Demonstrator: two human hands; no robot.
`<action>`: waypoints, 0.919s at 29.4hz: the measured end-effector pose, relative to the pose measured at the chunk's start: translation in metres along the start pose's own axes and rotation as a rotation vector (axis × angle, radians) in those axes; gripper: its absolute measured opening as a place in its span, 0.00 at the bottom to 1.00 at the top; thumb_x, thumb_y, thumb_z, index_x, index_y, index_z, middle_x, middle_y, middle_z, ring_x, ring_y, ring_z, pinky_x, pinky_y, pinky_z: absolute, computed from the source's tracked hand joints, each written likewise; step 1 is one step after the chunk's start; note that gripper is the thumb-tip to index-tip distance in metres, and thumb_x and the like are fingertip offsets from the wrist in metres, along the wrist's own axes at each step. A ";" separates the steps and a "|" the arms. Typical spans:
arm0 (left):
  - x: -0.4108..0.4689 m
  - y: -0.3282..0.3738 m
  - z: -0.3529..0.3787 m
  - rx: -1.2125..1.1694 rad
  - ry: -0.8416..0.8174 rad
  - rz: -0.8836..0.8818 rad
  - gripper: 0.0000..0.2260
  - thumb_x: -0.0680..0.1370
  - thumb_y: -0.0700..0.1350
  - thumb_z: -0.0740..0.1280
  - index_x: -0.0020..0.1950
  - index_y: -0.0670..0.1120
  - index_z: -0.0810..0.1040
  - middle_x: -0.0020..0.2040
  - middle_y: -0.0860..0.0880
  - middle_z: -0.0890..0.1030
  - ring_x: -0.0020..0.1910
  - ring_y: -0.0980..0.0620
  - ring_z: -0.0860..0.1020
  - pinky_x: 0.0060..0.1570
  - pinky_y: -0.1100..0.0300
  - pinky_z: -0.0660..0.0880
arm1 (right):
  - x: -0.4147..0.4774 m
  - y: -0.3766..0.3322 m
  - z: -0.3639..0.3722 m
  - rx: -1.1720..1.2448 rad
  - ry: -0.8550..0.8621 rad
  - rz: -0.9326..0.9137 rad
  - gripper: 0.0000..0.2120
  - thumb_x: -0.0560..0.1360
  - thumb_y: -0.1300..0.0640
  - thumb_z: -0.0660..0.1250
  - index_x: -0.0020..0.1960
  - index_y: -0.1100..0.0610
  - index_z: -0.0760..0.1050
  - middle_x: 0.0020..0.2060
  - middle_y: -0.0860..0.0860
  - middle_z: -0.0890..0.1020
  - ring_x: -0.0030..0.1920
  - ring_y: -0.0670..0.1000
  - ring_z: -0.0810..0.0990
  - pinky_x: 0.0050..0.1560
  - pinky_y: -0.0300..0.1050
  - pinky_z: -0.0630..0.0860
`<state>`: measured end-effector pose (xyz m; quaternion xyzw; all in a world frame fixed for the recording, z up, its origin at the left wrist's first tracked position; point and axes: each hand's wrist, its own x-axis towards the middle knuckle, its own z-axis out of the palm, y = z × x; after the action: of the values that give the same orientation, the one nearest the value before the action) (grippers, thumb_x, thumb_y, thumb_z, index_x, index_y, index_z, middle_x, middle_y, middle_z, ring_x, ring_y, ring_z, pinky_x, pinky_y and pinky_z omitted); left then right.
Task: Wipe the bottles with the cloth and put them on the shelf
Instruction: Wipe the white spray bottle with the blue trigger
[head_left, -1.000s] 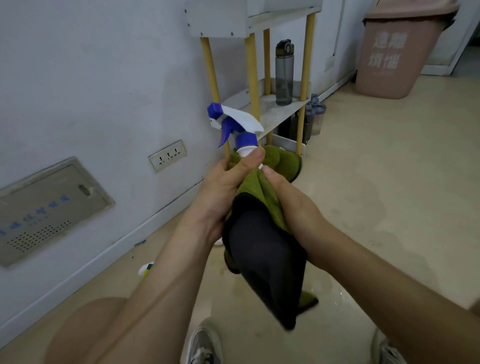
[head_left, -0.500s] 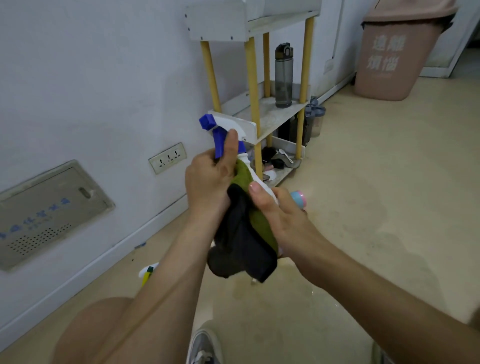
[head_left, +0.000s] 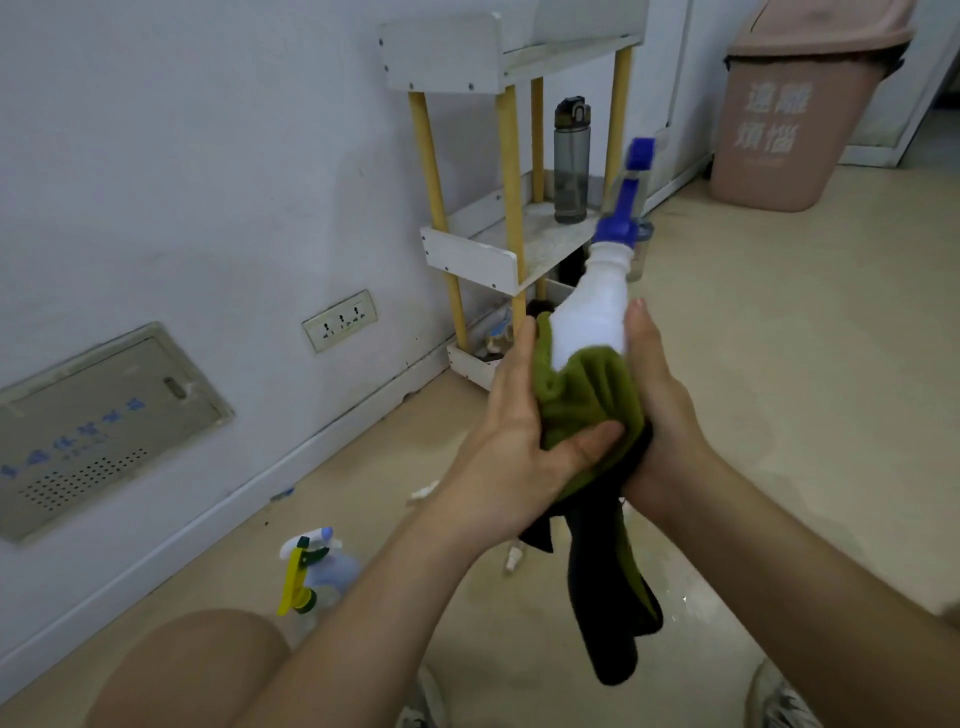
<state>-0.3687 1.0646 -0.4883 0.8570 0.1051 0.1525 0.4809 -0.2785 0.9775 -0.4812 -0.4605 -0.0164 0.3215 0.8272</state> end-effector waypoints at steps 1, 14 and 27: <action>-0.004 0.000 -0.003 0.119 -0.022 0.040 0.47 0.74 0.56 0.71 0.78 0.59 0.38 0.78 0.62 0.50 0.75 0.65 0.54 0.72 0.65 0.56 | 0.000 -0.007 -0.002 -0.008 -0.040 0.023 0.30 0.72 0.33 0.66 0.62 0.56 0.78 0.54 0.57 0.85 0.51 0.56 0.86 0.46 0.50 0.82; -0.012 0.008 -0.055 0.812 0.085 -0.127 0.24 0.78 0.63 0.60 0.32 0.46 0.73 0.28 0.48 0.72 0.31 0.49 0.73 0.34 0.54 0.67 | -0.003 -0.028 -0.017 -0.078 -0.118 0.069 0.23 0.71 0.43 0.70 0.62 0.51 0.73 0.56 0.55 0.84 0.54 0.57 0.84 0.54 0.56 0.81; -0.013 0.005 -0.018 0.662 0.387 0.450 0.16 0.73 0.56 0.70 0.57 0.51 0.78 0.54 0.49 0.69 0.54 0.48 0.68 0.52 0.54 0.70 | 0.000 -0.001 0.001 0.074 -0.153 0.253 0.31 0.75 0.33 0.61 0.59 0.60 0.82 0.54 0.59 0.84 0.51 0.58 0.85 0.49 0.51 0.82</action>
<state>-0.3870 1.0721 -0.4777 0.9220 0.0474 0.3691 0.1069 -0.2782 0.9782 -0.4800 -0.4023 -0.0093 0.4575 0.7929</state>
